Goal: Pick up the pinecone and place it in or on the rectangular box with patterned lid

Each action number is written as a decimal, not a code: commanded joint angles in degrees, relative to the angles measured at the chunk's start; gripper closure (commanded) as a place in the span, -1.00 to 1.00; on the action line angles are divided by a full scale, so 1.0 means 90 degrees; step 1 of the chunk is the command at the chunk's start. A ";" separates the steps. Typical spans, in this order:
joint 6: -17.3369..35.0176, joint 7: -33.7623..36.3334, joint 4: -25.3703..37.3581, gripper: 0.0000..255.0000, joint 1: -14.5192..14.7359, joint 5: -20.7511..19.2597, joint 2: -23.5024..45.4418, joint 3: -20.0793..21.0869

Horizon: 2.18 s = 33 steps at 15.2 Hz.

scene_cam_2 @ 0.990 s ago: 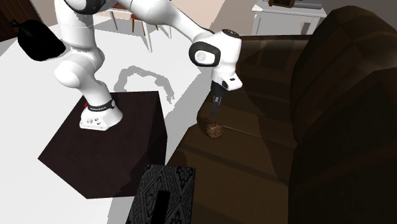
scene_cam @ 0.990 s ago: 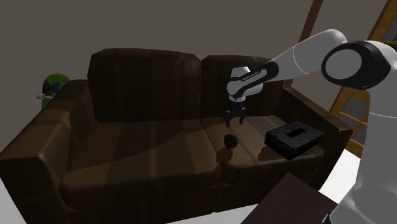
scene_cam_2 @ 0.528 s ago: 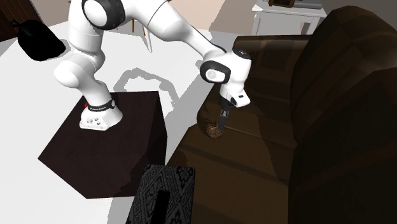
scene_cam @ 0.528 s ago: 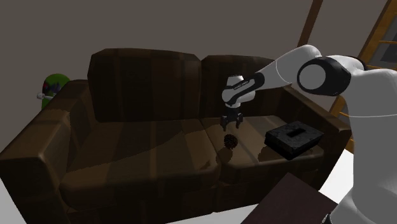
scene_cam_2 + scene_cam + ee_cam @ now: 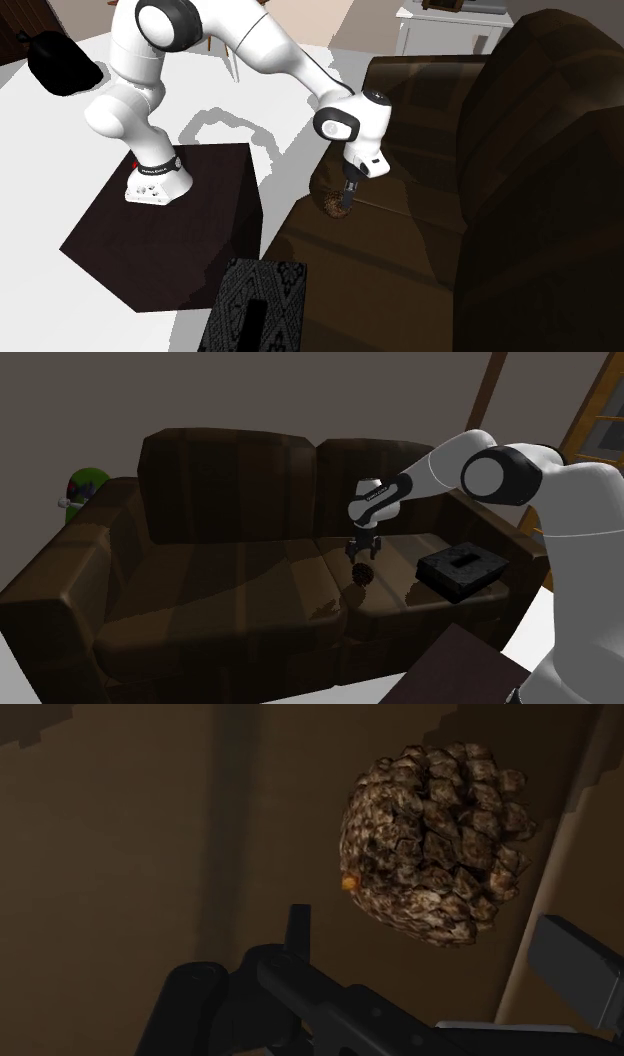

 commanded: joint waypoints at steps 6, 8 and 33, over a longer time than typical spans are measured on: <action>0.0009 -0.0001 0.0000 1.00 -0.0002 0.0000 0.0007 0.0000; -0.0036 -0.0001 0.0090 1.00 -0.0003 0.0004 0.0052 0.0003; -0.0596 -0.1829 -0.0652 -1.00 -0.1635 0.2538 -0.0291 0.0804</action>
